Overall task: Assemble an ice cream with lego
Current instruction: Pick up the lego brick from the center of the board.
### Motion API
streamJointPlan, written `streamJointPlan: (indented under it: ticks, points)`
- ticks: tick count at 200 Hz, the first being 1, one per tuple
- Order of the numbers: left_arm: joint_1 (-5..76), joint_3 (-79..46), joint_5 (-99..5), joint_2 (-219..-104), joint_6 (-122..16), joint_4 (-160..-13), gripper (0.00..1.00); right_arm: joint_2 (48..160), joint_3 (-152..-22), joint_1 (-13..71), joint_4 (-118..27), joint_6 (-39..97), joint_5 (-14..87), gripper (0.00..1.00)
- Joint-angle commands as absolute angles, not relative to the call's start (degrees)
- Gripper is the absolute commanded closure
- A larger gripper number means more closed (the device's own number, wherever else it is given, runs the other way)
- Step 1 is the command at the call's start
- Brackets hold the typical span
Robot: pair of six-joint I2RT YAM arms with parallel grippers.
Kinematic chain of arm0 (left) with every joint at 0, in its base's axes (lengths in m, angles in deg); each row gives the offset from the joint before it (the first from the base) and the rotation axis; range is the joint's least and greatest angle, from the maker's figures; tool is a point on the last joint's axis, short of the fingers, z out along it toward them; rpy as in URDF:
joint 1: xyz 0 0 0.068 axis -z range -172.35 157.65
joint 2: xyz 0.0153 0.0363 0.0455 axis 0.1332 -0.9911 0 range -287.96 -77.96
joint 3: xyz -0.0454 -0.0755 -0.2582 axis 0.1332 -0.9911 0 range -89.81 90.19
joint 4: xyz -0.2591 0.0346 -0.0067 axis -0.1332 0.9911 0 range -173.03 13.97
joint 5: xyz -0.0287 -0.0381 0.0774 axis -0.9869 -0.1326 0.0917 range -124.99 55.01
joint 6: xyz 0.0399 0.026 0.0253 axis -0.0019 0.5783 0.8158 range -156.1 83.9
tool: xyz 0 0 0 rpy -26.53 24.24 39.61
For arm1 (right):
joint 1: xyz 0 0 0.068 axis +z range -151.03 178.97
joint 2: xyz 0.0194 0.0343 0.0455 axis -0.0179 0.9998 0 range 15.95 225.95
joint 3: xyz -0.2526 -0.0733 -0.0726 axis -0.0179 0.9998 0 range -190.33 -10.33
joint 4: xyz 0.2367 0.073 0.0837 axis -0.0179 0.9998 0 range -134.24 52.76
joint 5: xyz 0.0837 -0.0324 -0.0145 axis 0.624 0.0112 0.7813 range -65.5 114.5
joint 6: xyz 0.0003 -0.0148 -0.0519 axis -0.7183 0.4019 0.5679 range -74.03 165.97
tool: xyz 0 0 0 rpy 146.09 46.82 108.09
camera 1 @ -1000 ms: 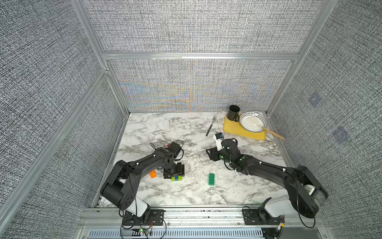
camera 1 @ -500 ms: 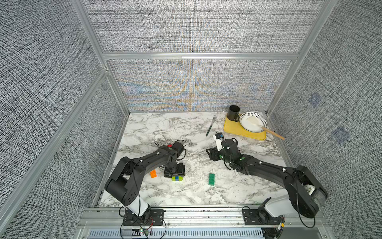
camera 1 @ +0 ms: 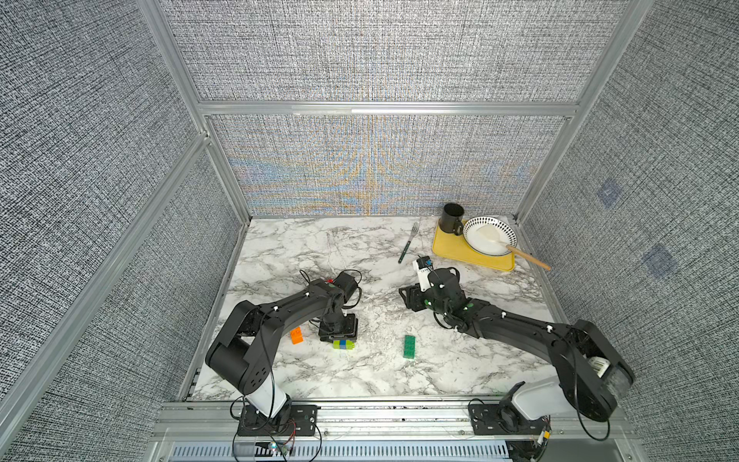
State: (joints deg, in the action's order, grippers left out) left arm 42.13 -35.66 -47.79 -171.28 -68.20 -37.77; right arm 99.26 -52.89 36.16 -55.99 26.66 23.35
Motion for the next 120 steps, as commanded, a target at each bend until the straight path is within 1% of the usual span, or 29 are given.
streamJointPlan:
  ticks: [1, 45, 92, 120]
  points:
    - [42.2, -35.4, -49.3, -170.6, -68.1, -38.7, 0.48, 99.5, -53.4, 36.2, -55.3, 27.0, 23.0, 0.36]
    - [42.2, -34.6, -50.6, -168.8, -69.2, -40.2, 0.52, 99.6, -53.4, 36.2, -55.3, 27.0, 23.0, 0.36]
    - [41.7, -35.5, -52.8, -165.5, -73.3, -46.2, 0.53, 99.9, -53.5, 36.2, -55.6, 27.1, 23.4, 0.36]
    - [39.8, -35.9, -55.6, -163.5, -78.2, -51.6, 0.55, 99.2, -52.4, 36.1, -57.6, 27.5, 27.2, 0.36]
